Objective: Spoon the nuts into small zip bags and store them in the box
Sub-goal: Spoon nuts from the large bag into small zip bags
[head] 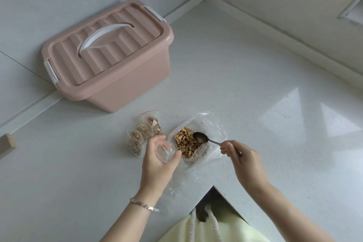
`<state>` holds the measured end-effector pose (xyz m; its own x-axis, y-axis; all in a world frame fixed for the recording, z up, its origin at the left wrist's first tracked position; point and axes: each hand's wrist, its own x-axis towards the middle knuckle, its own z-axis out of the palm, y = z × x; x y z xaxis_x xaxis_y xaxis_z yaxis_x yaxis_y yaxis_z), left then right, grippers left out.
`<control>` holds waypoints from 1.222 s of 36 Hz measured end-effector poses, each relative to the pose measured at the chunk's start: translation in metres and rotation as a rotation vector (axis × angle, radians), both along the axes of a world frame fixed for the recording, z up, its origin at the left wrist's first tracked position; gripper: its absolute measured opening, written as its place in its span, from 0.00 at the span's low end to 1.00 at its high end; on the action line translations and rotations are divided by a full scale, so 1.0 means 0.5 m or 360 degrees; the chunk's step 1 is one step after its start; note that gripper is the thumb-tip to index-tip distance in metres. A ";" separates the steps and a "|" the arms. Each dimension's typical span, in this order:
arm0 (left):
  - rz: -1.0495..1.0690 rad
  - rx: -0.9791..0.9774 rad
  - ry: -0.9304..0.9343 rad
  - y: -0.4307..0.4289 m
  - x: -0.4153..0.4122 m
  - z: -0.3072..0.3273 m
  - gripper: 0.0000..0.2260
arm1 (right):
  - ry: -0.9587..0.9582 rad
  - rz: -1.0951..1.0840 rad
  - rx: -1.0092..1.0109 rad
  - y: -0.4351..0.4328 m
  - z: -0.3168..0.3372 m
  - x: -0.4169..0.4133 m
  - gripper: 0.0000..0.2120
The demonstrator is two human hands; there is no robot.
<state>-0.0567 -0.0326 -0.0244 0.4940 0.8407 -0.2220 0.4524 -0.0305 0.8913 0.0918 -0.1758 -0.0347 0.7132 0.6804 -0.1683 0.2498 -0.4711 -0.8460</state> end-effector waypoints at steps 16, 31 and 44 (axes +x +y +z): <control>0.0010 -0.0255 0.0294 -0.003 -0.008 -0.031 0.18 | 0.0769 -0.0389 0.0084 0.016 -0.036 -0.009 0.14; -0.0207 -0.0533 0.0214 -0.001 0.046 -0.038 0.14 | 0.1390 -0.0750 0.0153 -0.001 -0.034 0.000 0.17; -0.0167 0.0104 0.0200 0.013 0.050 -0.038 0.16 | 0.1304 -0.0818 0.0402 -0.043 0.023 0.042 0.18</control>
<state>-0.0317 -0.0262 -0.0434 0.5515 0.8007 -0.2339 0.5516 -0.1396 0.8224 0.1127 -0.1972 -0.0231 0.6597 0.4056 -0.6327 -0.6389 -0.1406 -0.7563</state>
